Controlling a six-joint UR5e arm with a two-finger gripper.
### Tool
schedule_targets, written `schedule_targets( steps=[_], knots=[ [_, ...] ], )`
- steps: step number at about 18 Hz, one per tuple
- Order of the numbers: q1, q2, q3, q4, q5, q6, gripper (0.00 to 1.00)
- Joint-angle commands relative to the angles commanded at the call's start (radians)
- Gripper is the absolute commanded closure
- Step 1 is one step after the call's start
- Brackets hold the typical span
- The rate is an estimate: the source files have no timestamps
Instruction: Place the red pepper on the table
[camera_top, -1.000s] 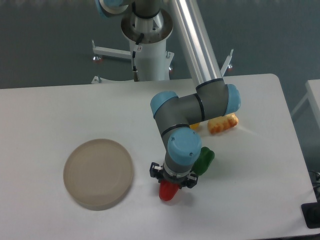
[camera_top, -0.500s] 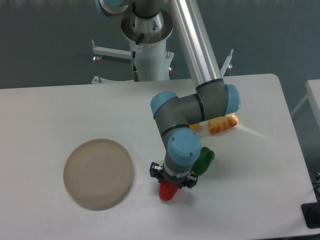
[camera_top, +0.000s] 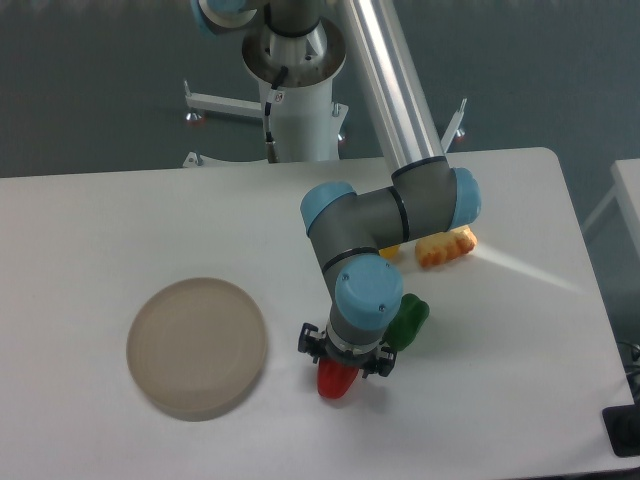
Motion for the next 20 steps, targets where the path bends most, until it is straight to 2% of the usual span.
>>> schedule_targets(
  steps=[6, 10, 17, 20],
  knots=[
    [0.002, 0.020, 0.015, 0.000, 0.002, 0.014, 0.00],
    [0.012, 0.043, 0.017, -0.002, 0.041, 0.086, 0.00],
    [0.080, 0.097, 0.028, -0.003, 0.043, 0.254, 0.00],
    [0.092, 0.107, 0.028, 0.014, 0.041, 0.293, 0.00]
  ],
)
